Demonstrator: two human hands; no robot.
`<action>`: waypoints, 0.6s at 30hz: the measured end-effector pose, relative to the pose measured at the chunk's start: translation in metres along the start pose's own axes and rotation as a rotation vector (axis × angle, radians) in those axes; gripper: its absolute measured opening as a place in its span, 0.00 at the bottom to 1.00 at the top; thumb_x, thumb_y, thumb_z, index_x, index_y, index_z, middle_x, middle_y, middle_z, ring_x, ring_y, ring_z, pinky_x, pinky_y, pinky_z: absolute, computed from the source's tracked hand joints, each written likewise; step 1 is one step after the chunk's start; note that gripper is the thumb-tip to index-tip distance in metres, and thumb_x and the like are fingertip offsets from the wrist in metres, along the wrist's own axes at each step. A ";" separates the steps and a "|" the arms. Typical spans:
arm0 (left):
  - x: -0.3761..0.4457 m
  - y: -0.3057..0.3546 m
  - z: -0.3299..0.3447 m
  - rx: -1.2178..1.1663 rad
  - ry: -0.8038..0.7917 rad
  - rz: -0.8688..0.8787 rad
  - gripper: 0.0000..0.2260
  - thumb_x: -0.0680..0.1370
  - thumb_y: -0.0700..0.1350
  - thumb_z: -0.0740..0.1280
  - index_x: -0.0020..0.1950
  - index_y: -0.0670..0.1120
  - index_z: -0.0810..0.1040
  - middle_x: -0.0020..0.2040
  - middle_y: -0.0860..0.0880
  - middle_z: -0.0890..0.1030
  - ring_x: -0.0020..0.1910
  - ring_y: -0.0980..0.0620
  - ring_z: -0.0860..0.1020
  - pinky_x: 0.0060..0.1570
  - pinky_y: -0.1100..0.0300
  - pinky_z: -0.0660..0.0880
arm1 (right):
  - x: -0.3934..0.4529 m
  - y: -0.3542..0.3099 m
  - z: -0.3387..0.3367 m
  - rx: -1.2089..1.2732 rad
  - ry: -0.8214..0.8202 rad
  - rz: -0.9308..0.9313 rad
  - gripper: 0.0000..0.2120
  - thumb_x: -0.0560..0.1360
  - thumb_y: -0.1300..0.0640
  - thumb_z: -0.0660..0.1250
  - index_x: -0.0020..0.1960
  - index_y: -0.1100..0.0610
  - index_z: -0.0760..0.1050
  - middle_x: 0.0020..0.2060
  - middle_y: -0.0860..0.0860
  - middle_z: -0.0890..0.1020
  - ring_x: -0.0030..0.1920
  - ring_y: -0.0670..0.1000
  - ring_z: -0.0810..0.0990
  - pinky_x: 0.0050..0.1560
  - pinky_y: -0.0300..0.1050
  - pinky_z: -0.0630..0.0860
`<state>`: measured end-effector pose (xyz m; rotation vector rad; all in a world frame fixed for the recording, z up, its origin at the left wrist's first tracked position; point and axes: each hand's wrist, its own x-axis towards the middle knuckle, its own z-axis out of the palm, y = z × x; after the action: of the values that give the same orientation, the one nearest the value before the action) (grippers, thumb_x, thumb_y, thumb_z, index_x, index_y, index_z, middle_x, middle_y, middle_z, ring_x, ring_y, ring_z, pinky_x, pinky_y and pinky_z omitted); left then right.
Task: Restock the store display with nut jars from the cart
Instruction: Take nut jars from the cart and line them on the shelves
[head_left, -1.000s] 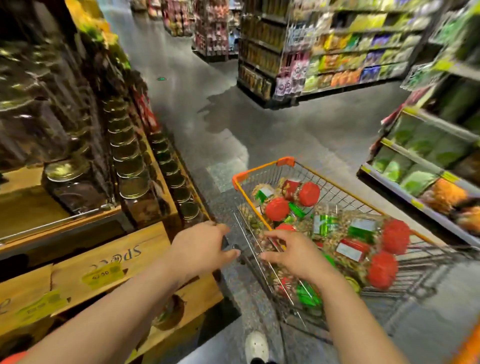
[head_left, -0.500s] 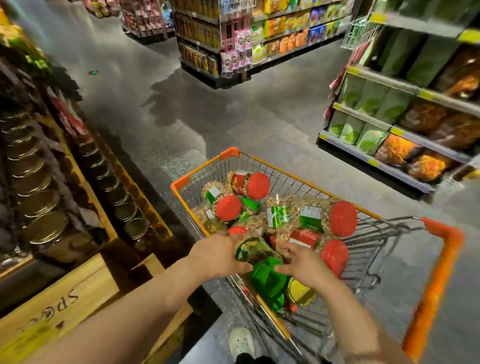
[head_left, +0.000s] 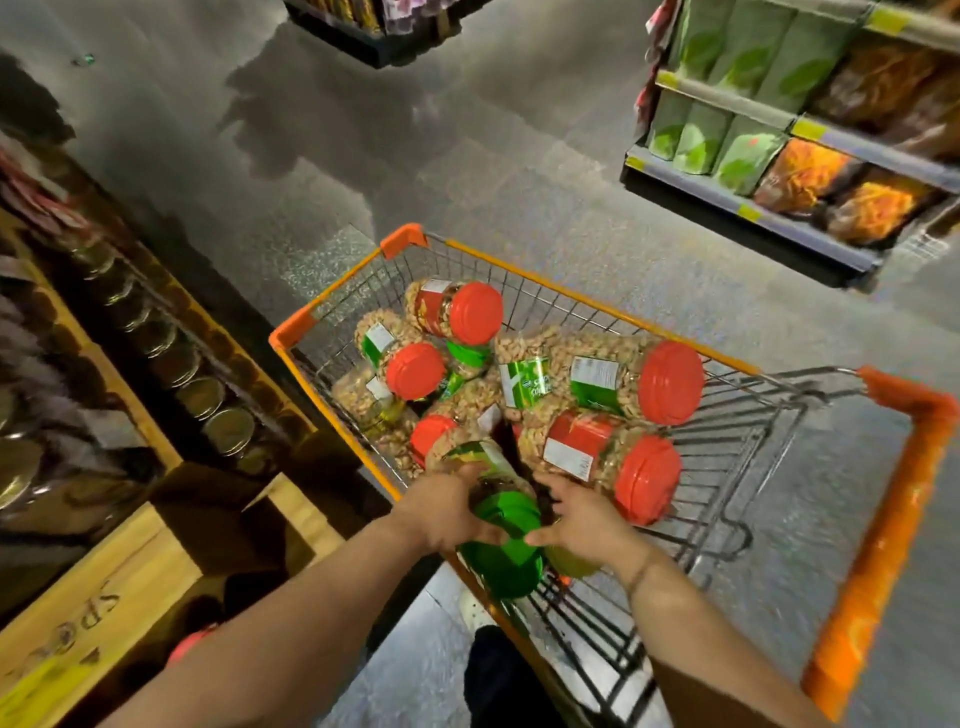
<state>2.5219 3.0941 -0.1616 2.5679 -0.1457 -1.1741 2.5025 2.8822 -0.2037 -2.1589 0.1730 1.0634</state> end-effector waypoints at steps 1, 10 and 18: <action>0.004 0.000 0.002 -0.018 -0.008 -0.011 0.49 0.70 0.66 0.75 0.83 0.52 0.55 0.78 0.39 0.65 0.78 0.40 0.63 0.73 0.49 0.67 | 0.003 0.000 0.000 0.004 -0.009 -0.006 0.48 0.69 0.52 0.81 0.81 0.46 0.58 0.75 0.55 0.70 0.73 0.55 0.71 0.72 0.54 0.71; 0.022 0.004 0.009 -0.168 -0.031 -0.069 0.51 0.66 0.63 0.80 0.82 0.57 0.56 0.77 0.41 0.64 0.73 0.40 0.70 0.74 0.48 0.67 | 0.019 0.006 0.005 -0.076 -0.072 -0.056 0.51 0.70 0.48 0.80 0.83 0.47 0.51 0.77 0.50 0.69 0.74 0.54 0.70 0.74 0.50 0.68; 0.017 0.008 0.009 -0.270 0.018 -0.065 0.48 0.68 0.57 0.81 0.82 0.52 0.60 0.77 0.40 0.69 0.77 0.43 0.66 0.74 0.54 0.63 | 0.019 0.006 0.004 0.049 -0.052 -0.069 0.50 0.68 0.51 0.81 0.82 0.46 0.56 0.76 0.49 0.70 0.73 0.52 0.70 0.73 0.47 0.67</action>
<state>2.5268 3.0810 -0.1769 2.3605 0.0954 -1.1090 2.5100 2.8841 -0.2226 -2.0764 0.0988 1.0639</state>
